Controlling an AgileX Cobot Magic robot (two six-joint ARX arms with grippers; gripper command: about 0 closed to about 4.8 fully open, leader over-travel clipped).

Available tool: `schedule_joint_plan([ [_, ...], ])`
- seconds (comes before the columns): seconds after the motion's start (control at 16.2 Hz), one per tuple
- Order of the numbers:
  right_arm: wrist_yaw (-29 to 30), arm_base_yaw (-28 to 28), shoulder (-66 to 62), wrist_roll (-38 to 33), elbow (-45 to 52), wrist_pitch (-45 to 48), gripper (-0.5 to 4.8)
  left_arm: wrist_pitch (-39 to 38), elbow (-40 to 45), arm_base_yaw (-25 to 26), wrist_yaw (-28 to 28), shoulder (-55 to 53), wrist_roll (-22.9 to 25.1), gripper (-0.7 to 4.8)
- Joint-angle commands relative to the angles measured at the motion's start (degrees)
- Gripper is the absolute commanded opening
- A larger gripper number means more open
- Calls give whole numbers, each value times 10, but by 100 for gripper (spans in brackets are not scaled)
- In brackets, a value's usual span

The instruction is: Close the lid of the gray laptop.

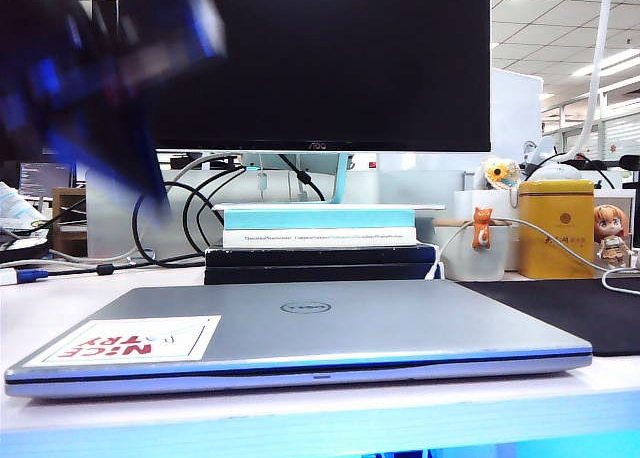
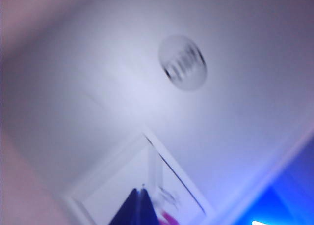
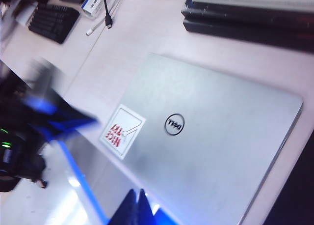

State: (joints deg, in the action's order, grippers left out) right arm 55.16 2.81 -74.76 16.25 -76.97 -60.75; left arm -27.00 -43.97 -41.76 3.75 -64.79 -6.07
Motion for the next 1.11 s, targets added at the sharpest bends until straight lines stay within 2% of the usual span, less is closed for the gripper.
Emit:
schedule_joint_plan([
  [0.06,22,1,16,6,-2,66,-5,27,0,28,80,111,45,-6],
  [0.19,16,1,22,6,-2,88,-5,35,7,75,80,165,68,-6],
  [0.31,-6,1,29,3,6,108,-5,54,24,168,49,219,79,-6],
  [0.43,-92,2,66,-17,48,175,-5,105,63,300,-61,288,80,-6],
  [0.56,-156,2,108,-67,93,244,-5,130,94,385,-153,329,79,-6],
  [0.62,-164,2,130,-92,120,285,-5,130,106,422,-189,345,76,-6],
  [0.68,-191,1,165,-120,164,349,-5,126,121,462,-191,363,75,-6],
  [0.74,-211,-3,192,-132,199,388,-5,128,131,469,-184,375,70,-6],
  [0.86,-261,-8,259,-148,280,458,-5,136,149,452,-140,400,63,-6],
  [1.11,-362,-8,418,-155,418,555,-5,175,190,445,-134,454,45,-6],
])
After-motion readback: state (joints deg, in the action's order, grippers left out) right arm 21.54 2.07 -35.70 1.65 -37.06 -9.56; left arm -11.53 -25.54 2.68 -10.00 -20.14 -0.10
